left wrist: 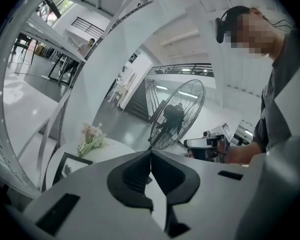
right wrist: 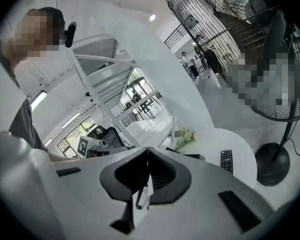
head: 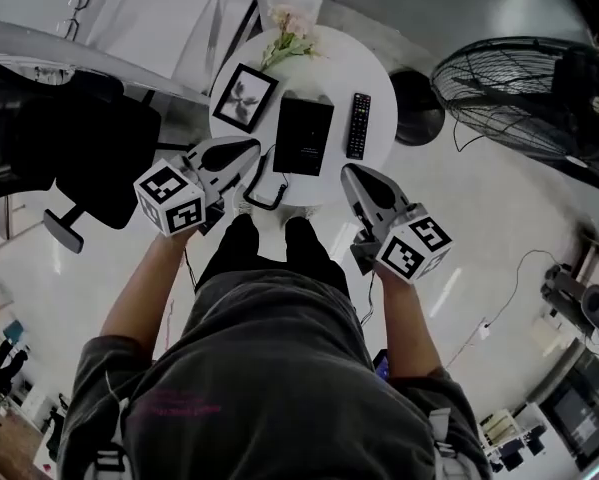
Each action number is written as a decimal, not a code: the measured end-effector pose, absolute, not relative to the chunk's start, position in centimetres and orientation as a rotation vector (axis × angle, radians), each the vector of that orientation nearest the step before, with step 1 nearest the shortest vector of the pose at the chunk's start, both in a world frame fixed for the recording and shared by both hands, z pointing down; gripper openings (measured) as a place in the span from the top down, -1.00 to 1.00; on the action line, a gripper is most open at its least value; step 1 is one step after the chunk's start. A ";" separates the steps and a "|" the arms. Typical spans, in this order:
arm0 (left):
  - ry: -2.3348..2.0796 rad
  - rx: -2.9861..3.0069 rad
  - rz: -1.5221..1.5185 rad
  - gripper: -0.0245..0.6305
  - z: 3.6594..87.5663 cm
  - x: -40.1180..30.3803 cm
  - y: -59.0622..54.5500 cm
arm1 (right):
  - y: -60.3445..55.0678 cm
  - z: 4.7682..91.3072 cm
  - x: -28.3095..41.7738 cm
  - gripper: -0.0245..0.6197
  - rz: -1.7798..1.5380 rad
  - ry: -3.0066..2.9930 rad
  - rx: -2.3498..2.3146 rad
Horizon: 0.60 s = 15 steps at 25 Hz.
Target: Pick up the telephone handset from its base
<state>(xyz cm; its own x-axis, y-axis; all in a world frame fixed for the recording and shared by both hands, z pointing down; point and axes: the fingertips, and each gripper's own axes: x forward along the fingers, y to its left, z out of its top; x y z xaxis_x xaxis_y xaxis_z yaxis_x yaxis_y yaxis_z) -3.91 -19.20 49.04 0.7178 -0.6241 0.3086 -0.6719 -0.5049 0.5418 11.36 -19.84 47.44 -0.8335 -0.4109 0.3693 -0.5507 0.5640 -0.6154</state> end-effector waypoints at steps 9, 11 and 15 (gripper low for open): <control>-1.066 2.129 0.167 0.87 56.8 -3.3 -20.8 | -22.3 51.9 12.2 0.86 1.176 -2.557 0.680; -1.063 2.110 0.178 0.87 58.1 -3.2 -20.8 | -22.3 52.5 12.4 0.86 1.183 -2.542 0.673; -1.029 2.086 0.208 0.87 60.6 -2.9 -21.0 | -22.2 53.6 12.4 0.86 1.208 -2.508 0.681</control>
